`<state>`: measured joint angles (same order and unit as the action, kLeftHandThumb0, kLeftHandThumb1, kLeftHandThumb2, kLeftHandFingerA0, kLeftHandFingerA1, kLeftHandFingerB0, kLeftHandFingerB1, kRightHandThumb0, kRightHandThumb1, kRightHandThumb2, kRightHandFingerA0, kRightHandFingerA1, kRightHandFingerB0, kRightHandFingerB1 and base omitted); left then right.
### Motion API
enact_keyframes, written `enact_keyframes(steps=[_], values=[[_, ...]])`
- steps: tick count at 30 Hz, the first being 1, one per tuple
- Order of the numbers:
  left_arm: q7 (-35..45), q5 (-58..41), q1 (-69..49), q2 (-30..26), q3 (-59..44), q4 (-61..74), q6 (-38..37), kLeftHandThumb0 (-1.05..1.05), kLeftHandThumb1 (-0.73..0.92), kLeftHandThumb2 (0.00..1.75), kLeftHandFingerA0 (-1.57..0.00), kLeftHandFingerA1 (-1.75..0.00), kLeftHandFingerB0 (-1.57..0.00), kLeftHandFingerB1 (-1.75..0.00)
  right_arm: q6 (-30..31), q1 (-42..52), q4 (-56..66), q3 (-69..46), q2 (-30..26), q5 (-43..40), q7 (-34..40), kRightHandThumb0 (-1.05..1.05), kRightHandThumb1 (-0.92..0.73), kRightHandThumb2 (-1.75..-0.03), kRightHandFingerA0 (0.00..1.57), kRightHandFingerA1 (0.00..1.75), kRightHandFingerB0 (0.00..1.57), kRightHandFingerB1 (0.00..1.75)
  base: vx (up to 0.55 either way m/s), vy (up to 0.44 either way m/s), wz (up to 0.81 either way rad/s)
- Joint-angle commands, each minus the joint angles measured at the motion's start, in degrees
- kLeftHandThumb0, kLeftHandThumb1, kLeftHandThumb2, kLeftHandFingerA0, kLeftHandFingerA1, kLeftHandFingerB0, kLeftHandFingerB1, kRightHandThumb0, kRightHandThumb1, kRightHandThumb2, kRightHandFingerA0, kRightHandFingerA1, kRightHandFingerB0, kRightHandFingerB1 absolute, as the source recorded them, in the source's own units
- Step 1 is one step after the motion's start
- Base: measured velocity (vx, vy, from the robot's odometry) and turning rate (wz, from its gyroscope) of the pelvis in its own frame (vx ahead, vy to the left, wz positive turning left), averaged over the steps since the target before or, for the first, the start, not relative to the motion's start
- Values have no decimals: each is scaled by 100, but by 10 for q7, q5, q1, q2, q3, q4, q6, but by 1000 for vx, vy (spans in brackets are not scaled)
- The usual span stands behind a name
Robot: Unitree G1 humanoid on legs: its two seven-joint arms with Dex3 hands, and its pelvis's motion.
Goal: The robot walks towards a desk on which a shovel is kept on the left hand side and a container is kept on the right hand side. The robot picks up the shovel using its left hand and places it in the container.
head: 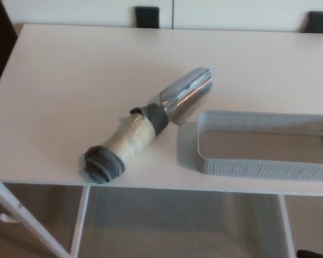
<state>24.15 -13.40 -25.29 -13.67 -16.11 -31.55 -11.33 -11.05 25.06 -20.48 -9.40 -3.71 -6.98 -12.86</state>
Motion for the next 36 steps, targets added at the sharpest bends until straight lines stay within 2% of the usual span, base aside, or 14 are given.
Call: enact_keyframes(steps=[1, 3, 4, 5, 6, 10, 15, 19, 24, 26, 28, 30, 35, 36], values=[[-1, 8, -2, -5, 0, -9, -18, -33, 51, 65, -54, -44, -43, -40, 4, 5, 3, -3, -5, -5, 2, -30, -50, -54, 74, 61, 52, 48, -190, 131, -15], [1, 7, 0, -5, 0, -14, -19, -32, 51, 65, -53, -44, -44, -41, 1, 5, 2, -2, -5, -4, 2, -29, -50, -54, 75, 63, 53, 48, -141, 125, -6], [0, 6, -3, -4, 0, -5, -16, -24, 57, 57, -56, -39, -48, -36, -3, 2, -4, -3, -3, -4, 5, -30, -49, -54, 79, 64, 54, 49, -145, 147, -5], [0, 6, -4, -4, 1, -4, -16, -24, 57, 57, -56, -39, -48, -36, -3, 1, -5, -4, -3, -4, 5, -30, -49, -54, 79, 64, 54, 49, -45, 196, -4], [-2, 8, -9, -4, 2, 7, -14, -32, 52, 65, -53, -44, -44, -40, -1, 2, -3, -4, -3, -5, 3, -29, -50, -54, 77, 64, 54, 49, -103, 280, -17], [-2, 3, -9, -2, 0, 10, -6, -31, 51, 64, -51, -43, -44, -40, 11, 5, 9, -2, -3, -4, 4, -30, -49, -54, 78, 63, 54, 48, -79, 469, -16], [-16, 13, -11, -1, 2, 13, -12, -34, 50, 65, -56, -45, -45, -41, 7, 5, 7, 0, -3, 4, 8, -32, -49, -54, 76, 61, 53, 48, -59, 146, -3], [-1, 7, -7, -4, 2, 0, -15, -32, 52, 64, -50, -43, -44, -40, -9, 1, -5, 0, -6, 3, 1, -33, -49, -54, 76, 63, 54, 49, -45, -23, -1], [-16, 18, -17, -3, 5, 14, -24, -34, 49, 65, -57, -45, -47, -42, -6, 5, 3, 2, -6, 8, 3, -31, -50, -54, 78, 64, 54, 49, -118, -167, 3], [-11, 15, -14, -4, 5, 13, -12, -34, 51, 65, -55, -45, -44, -41, -3, 1, -5, 1, -7, 6, 3, -34, -49, -54, 76, 62, 54, 48, -76, -370, -7], [-13, 25, -12, -8, 7, 3, -30, -35, 50, 65, -55, -45, -42, -41, -1, 2, -2, 4, -9, 7, 4, -35, -48, -54, 75, 62, 54, 48, -48, -464, -10], [-14, 15, -8, -5, 4, 6, -1, -33, 50, 65, -58, -45, -43, -40, 1, 2, -1, 4, -9, 6, 5, -34, -48, -54, 78, 62, 54, 48, -19, -145, 1], [-18, 18, -20, -2, 5, 28, -10, -35, 48, 65, -57, -45, -46, -42, 3, 0, 1, 4, -9, 2, 2, -33, -48, -54, 78, 62, 55, 48, -8, -18, 0], [-15, 16, -15, -3, 5, 20, -10, -34, 49, 65, -57, -45, -45, -41, 4, 1, 3, 5, -10, 4, 4, -40, -39, -70, 74, 68, 52, 57, -44, 81, -1]])
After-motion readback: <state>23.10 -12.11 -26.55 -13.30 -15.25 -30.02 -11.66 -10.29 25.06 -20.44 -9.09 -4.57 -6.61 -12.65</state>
